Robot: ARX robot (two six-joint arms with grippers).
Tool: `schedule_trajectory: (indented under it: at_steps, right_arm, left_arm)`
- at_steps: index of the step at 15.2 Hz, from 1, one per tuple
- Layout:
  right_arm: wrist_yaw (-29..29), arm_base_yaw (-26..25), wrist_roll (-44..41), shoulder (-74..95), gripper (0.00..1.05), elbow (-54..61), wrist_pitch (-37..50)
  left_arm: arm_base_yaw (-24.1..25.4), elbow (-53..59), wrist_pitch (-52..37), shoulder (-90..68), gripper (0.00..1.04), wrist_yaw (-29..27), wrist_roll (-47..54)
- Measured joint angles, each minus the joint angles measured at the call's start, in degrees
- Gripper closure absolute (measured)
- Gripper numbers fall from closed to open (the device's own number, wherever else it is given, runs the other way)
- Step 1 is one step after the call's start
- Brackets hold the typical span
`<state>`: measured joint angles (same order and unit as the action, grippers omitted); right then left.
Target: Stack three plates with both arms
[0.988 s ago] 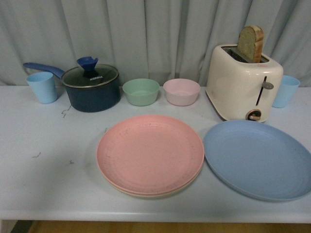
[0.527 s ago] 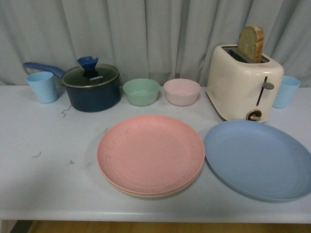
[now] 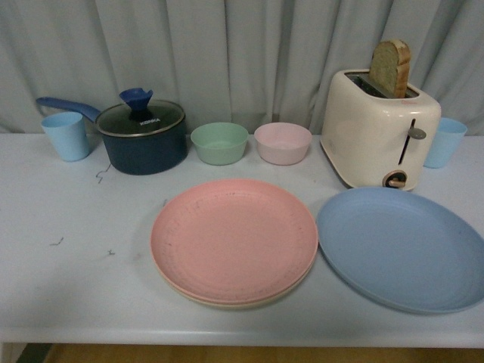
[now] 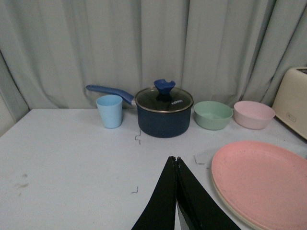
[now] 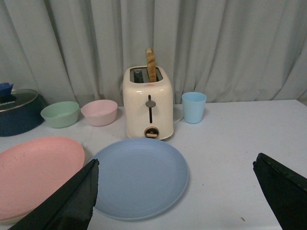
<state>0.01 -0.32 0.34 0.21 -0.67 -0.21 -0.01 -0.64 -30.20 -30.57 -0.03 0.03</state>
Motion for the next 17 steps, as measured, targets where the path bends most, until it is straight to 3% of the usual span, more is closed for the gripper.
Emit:
schedule_trajectory:
  at_steps: [13, 14, 17]
  right_arm:
    - [0.0, 0.0, 0.0, 0.0, 0.06, 0.0, 0.0]
    - [0.0, 0.0, 0.0, 0.0, 0.06, 0.0, 0.0]
    - [0.0, 0.0, 0.0, 0.0, 0.06, 0.0, 0.0]
  left_arm:
    - [0.0, 0.0, 19.8, 20.1, 1.03, 0.0, 0.0]
    - [0.0, 0.0, 29.1, 26.2, 1.03, 0.2, 0.0]
    - [0.0, -0.3, 29.4, 30.1, 1.03, 0.0, 0.0]
